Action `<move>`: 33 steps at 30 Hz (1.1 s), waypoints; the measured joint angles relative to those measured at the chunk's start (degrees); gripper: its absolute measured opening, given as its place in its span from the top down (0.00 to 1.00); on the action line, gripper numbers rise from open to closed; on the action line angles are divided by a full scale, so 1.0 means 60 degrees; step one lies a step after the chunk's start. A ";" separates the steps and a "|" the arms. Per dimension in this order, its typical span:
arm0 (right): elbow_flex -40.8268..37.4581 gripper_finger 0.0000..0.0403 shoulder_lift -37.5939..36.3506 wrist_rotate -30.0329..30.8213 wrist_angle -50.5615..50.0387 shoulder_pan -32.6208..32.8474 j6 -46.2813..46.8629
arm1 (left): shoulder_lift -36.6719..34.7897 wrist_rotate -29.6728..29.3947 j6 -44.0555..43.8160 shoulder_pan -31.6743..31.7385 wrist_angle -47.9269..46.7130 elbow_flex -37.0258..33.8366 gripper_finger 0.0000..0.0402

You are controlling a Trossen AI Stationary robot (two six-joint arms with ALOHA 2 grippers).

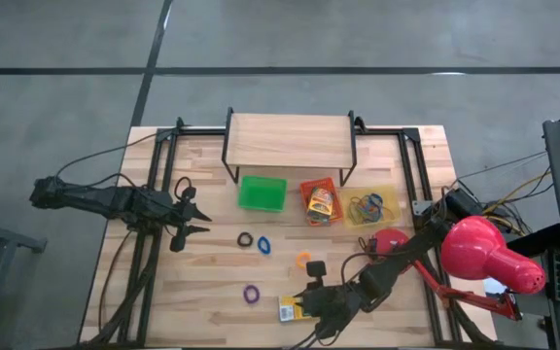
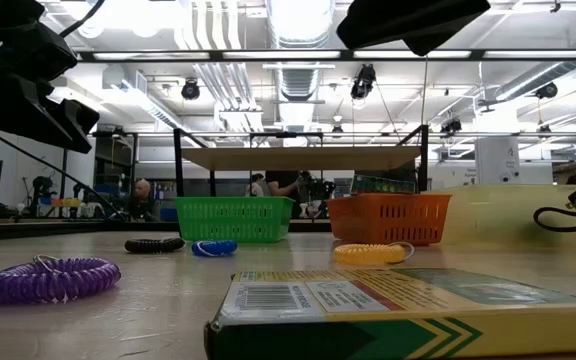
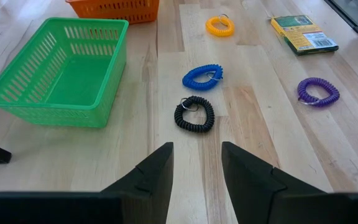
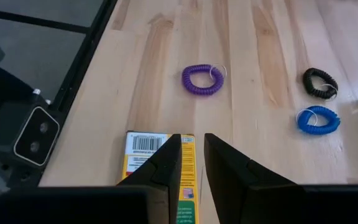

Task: Pick & Place Office Desk Supplies
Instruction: Put the large crayon box into the orange bin

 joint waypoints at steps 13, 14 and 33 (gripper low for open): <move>0.0000 0.84 0.0000 -0.1872 0.0080 0.0051 0.0879 | 0.0082 -0.0356 -0.1775 0.0007 0.1614 0.0000 0.65; 0.0000 0.84 0.0000 -0.1974 0.0078 0.0055 0.1115 | 0.0080 -0.0357 -0.2486 0.0007 0.2222 0.0000 0.65; -0.0006 0.86 -0.0134 -0.1973 -0.0490 0.0058 0.4646 | 0.0015 -0.0430 -0.4821 0.0011 0.5049 0.0002 0.65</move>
